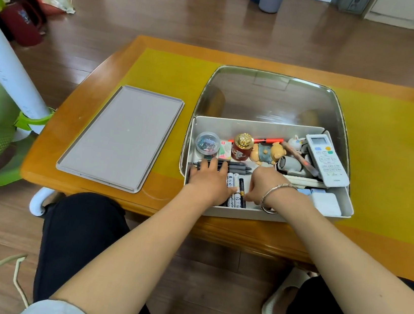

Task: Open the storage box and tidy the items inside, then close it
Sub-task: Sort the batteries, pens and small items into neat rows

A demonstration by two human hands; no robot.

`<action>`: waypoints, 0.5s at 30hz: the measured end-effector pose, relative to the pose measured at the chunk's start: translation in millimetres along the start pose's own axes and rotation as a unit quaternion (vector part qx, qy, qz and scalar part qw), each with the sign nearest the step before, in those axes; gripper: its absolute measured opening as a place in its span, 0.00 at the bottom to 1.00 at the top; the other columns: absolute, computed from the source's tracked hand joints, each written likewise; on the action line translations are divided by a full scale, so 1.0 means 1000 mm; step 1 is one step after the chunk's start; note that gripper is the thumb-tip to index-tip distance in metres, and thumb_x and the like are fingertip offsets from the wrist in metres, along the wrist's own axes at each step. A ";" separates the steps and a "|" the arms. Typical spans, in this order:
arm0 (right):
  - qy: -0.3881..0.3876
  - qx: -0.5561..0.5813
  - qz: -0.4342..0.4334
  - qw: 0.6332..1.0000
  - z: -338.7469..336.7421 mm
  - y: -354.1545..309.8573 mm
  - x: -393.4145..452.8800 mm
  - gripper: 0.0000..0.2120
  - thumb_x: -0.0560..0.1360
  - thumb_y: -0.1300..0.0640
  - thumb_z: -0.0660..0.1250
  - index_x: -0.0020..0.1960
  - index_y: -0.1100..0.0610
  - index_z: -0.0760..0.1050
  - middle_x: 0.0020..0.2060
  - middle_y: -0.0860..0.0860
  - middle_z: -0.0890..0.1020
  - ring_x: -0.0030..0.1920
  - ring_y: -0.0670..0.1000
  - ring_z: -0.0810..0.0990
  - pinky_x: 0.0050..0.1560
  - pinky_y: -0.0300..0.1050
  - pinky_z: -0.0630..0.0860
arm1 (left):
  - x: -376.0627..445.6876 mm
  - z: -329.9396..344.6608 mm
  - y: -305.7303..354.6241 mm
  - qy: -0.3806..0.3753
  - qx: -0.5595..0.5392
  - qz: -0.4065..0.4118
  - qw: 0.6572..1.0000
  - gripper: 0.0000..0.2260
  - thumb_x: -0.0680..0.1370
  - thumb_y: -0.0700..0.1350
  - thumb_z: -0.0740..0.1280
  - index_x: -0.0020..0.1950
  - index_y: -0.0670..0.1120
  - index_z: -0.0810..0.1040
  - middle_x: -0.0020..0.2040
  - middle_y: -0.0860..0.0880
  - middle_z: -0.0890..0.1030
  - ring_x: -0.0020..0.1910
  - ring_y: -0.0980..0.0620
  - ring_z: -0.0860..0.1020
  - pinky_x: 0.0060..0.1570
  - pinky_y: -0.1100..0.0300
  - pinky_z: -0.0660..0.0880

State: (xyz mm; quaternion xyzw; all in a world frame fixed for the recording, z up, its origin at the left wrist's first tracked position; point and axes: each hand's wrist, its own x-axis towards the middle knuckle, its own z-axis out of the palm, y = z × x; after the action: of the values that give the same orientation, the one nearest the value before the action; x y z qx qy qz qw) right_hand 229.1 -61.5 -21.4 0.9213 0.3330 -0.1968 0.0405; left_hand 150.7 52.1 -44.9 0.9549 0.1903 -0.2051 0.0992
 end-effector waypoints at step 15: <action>-0.023 0.031 0.056 0.998 0.008 -0.008 0.007 0.18 0.66 0.48 0.72 0.32 0.55 0.66 0.29 0.51 0.72 0.30 0.49 0.72 0.28 0.39 0.67 | -0.003 -0.003 -0.005 -0.018 -0.002 0.002 1.000 0.36 0.80 0.62 0.56 0.79 0.45 0.46 0.79 0.43 0.45 0.77 0.40 0.45 0.73 0.42 0.51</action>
State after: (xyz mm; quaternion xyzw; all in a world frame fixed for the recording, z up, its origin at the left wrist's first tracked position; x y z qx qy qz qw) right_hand 226.0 -52.7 -30.7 0.9345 0.2735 -0.2260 0.0302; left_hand 146.9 56.2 -41.5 0.9513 0.1871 -0.2214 0.1051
